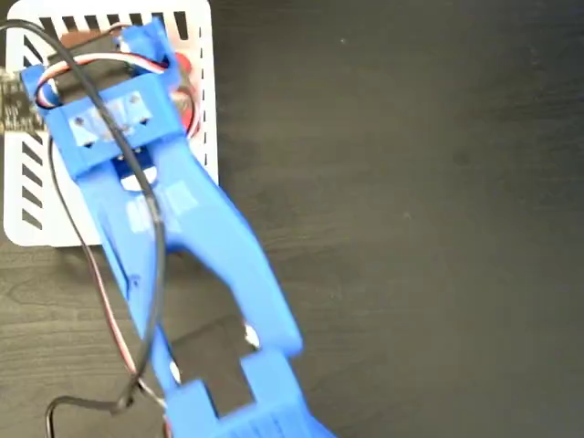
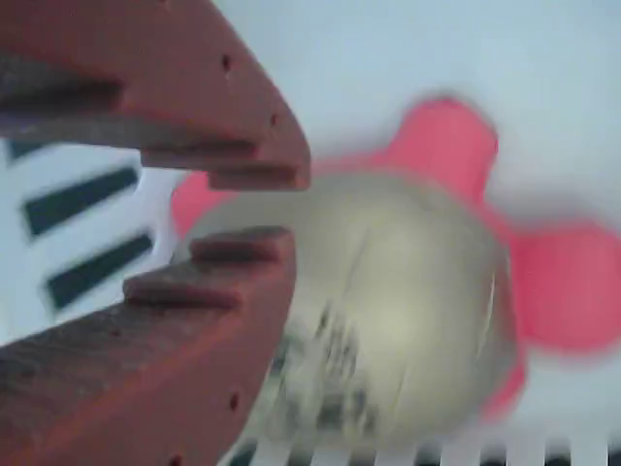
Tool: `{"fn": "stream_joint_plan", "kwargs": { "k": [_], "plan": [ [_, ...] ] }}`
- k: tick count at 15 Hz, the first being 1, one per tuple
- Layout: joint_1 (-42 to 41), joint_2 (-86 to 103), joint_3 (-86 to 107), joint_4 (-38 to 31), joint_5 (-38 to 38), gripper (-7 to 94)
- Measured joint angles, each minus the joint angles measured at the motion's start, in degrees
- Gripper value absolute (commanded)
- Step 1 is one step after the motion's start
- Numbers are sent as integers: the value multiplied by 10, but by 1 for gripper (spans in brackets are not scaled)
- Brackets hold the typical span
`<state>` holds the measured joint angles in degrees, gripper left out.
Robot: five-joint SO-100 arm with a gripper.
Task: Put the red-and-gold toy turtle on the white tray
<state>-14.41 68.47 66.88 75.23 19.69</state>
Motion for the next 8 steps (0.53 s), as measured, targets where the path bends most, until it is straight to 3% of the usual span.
{"fn": "stream_joint_plan", "kwargs": {
  "k": [4, 8],
  "plan": [
    [14, 185, 37, -20, -44, 0],
    [89, 447, 242, -130, -138, 0]
  ]
}}
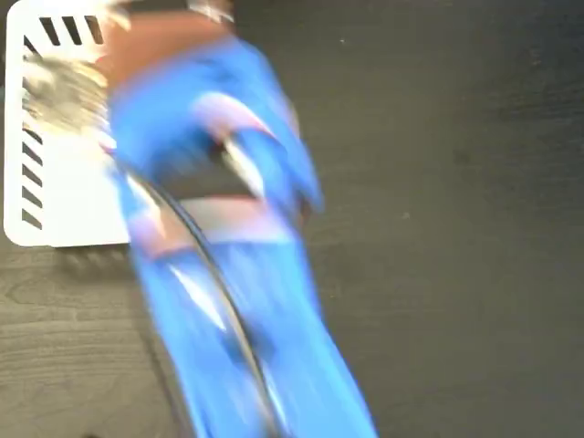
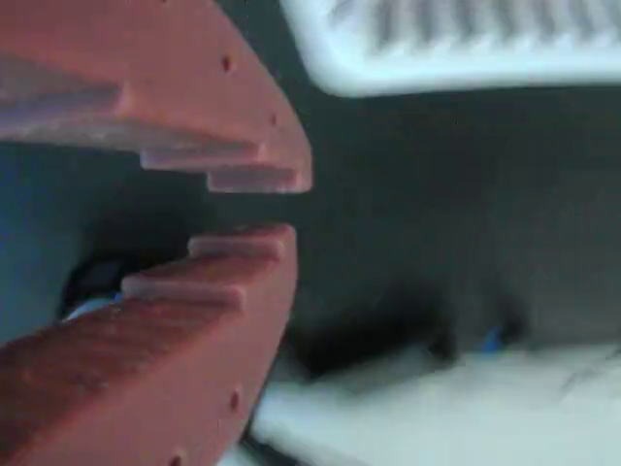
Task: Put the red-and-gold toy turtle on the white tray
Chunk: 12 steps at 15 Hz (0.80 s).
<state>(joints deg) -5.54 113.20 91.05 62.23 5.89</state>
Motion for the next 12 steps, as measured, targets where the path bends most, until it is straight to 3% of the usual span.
{"fn": "stream_joint_plan", "kwargs": {
  "k": [2, 8, 12],
  "plan": [
    [33, 140, 137, -41, -40, 0],
    [54, 451, 552, -94, -55, 0],
    [54, 628, 737, -69, -48, 0]
  ]
}}
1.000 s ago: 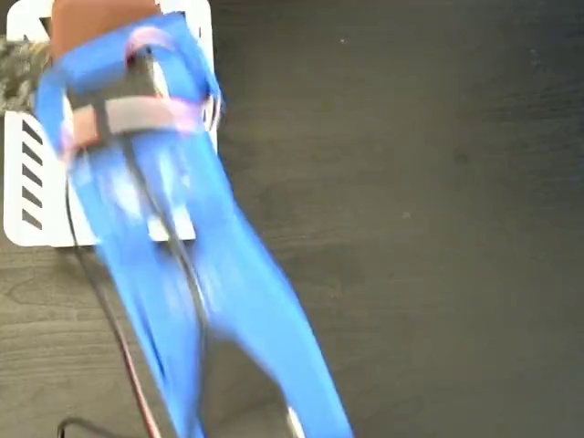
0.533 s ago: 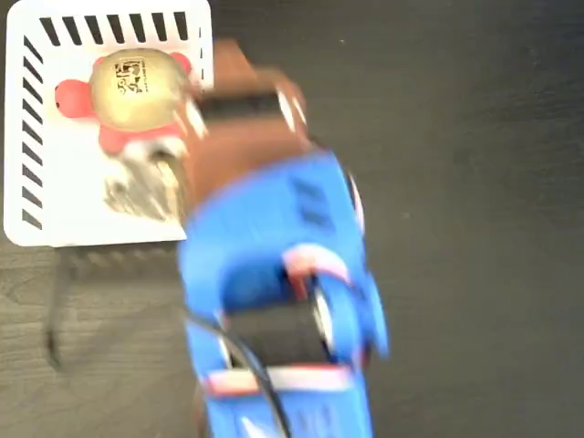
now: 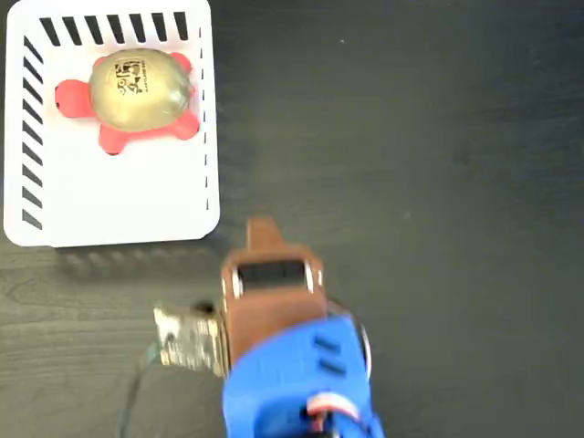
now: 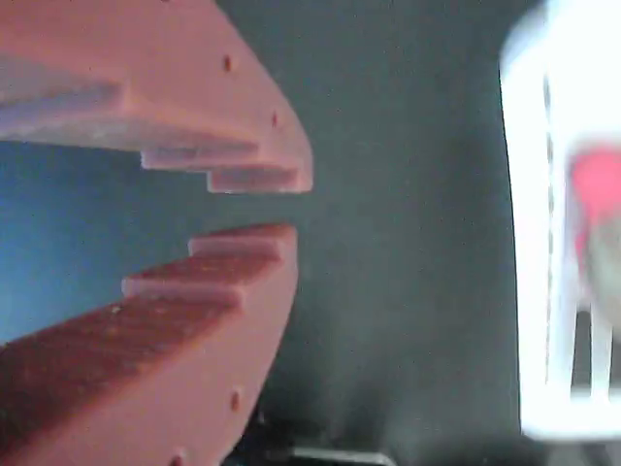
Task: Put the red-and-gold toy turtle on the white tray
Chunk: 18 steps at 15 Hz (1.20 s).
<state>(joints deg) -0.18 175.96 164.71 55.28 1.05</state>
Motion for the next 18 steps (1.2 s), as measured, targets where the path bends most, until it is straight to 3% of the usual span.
{"fn": "stream_joint_plan", "kwargs": {
  "k": [6, 12, 18],
  "plan": [
    [-5, 98, 50, 149, 68, 0],
    [-25, 98, 50, 165, 21, 0],
    [1, 98, 50, 165, 37, 0]
  ]
}}
